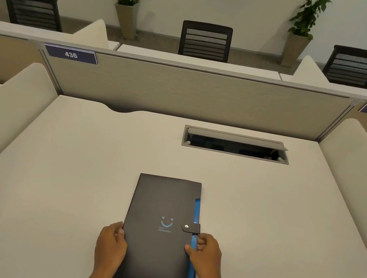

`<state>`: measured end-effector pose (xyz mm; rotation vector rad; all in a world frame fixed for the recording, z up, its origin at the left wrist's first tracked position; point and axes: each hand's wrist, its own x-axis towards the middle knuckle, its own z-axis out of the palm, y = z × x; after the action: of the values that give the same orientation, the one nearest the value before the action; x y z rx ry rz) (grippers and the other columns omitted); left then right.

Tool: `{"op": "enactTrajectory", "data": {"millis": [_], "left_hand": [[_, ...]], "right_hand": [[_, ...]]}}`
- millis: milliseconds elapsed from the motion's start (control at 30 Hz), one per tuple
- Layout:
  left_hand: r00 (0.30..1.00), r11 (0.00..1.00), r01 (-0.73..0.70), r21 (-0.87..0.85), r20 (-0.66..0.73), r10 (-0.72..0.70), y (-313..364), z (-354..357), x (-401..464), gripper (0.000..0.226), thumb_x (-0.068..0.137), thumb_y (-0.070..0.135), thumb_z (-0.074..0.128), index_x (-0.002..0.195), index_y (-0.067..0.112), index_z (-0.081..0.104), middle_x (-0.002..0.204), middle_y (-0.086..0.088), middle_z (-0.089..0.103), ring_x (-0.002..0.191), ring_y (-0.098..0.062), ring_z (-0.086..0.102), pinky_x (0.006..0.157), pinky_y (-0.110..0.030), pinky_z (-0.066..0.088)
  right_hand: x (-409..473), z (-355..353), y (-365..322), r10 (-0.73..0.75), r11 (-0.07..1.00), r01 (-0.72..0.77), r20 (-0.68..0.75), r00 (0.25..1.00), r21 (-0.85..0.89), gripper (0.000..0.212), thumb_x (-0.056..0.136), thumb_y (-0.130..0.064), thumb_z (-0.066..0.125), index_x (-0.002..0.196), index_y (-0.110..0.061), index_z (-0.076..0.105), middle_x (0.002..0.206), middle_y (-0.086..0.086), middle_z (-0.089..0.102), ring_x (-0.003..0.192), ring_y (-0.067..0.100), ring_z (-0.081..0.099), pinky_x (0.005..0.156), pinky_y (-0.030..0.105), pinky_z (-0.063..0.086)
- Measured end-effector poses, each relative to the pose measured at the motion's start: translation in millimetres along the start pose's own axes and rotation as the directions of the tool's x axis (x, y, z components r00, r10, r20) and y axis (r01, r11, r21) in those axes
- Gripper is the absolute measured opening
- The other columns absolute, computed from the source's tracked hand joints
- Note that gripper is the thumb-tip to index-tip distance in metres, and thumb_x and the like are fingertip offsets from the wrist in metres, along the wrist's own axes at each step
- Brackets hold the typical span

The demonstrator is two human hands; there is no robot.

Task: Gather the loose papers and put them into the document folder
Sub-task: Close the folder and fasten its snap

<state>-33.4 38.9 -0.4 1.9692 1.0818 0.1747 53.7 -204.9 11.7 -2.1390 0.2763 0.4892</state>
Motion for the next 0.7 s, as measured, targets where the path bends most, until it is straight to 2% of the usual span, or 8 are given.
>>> {"op": "enactTrajectory", "data": {"millis": [67, 167, 267, 467, 533, 633, 700], "left_hand": [[1.0, 0.999, -0.011, -0.031, 0.01, 0.011, 1, 1, 1, 0.033, 0.107, 0.016, 0.043, 0.126, 0.01, 0.07, 0.122, -0.012, 0.066, 0.116, -0.034, 0.063, 0.106, -0.048, 0.052], [0.999, 0.997, -0.01, -0.071, 0.031, 0.012, 1, 2, 4, 0.038, 0.11, 0.017, 0.037, 0.127, 0.011, 0.07, 0.126, -0.012, 0.068, 0.11, -0.027, 0.061, 0.107, -0.045, 0.051], [0.999, 0.986, 0.04, -0.164, 0.041, -0.034, 6, 1, 13, 0.038, 0.11, 0.019, 0.035, 0.128, 0.014, 0.068, 0.126, -0.007, 0.068, 0.109, -0.025, 0.06, 0.105, -0.043, 0.052], [0.998, 0.968, 0.059, -0.244, 0.038, -0.051, 25, -11, 54, 0.038, 0.108, 0.02, 0.036, 0.126, 0.017, 0.069, 0.121, -0.002, 0.069, 0.114, -0.028, 0.064, 0.104, -0.047, 0.054], [0.999, 0.965, 0.04, -0.258, 0.03, -0.034, 35, -16, 73, 0.035, 0.107, 0.02, 0.038, 0.121, 0.02, 0.07, 0.116, -0.001, 0.069, 0.11, -0.028, 0.065, 0.101, -0.046, 0.055], [1.0, 0.962, 0.014, -0.271, 0.017, -0.009, 51, -20, 106, 0.034, 0.105, 0.019, 0.04, 0.116, 0.019, 0.072, 0.11, -0.001, 0.072, 0.104, -0.027, 0.067, 0.091, -0.04, 0.054], [1.0, 0.963, 0.008, -0.27, 0.012, -0.005, 61, -20, 130, 0.034, 0.102, 0.017, 0.041, 0.109, 0.018, 0.074, 0.104, -0.001, 0.075, 0.098, -0.025, 0.069, 0.081, -0.035, 0.053]], "right_hand": [[0, 2, -2, 0.034, 0.998, -0.035, 0.021, 0.999, 0.059, 0.041, 0.089, -0.011, 0.084, 0.115, -0.021, 0.054, 0.119, 0.006, 0.065, 0.104, 0.02, 0.063, 0.091, 0.026, 0.054], [2, 8, -7, 0.061, 0.982, -0.072, 0.07, 0.996, 0.172, 0.049, 0.091, -0.006, 0.08, 0.122, -0.025, 0.047, 0.119, -0.001, 0.057, 0.099, 0.011, 0.058, 0.08, 0.016, 0.05], [6, 17, -16, 0.077, 0.963, -0.095, 0.08, 0.994, 0.252, 0.056, 0.093, -0.001, 0.075, 0.138, -0.019, 0.046, 0.128, -0.001, 0.053, 0.115, 0.018, 0.055, 0.097, 0.027, 0.05], [29, 31, -54, 0.057, 0.943, -0.083, 0.089, 0.994, 0.322, 0.059, 0.094, -0.003, 0.075, 0.144, -0.018, 0.046, 0.134, 0.0, 0.054, 0.124, 0.021, 0.055, 0.107, 0.038, 0.052], [40, 36, -71, 0.044, 0.935, -0.076, 0.099, 0.994, 0.347, 0.058, 0.094, -0.003, 0.075, 0.143, -0.019, 0.047, 0.135, 0.001, 0.056, 0.125, 0.023, 0.057, 0.103, 0.035, 0.055], [61, 45, -97, 0.027, 0.924, -0.064, 0.101, 0.994, 0.377, 0.056, 0.094, -0.003, 0.075, 0.139, -0.02, 0.047, 0.132, 0.0, 0.056, 0.119, 0.02, 0.058, 0.088, 0.022, 0.053], [77, 53, -113, 0.031, 0.922, -0.068, 0.103, 0.994, 0.382, 0.058, 0.093, -0.002, 0.075, 0.141, -0.019, 0.046, 0.133, 0.0, 0.054, 0.118, 0.019, 0.056, 0.092, 0.025, 0.051]]}}
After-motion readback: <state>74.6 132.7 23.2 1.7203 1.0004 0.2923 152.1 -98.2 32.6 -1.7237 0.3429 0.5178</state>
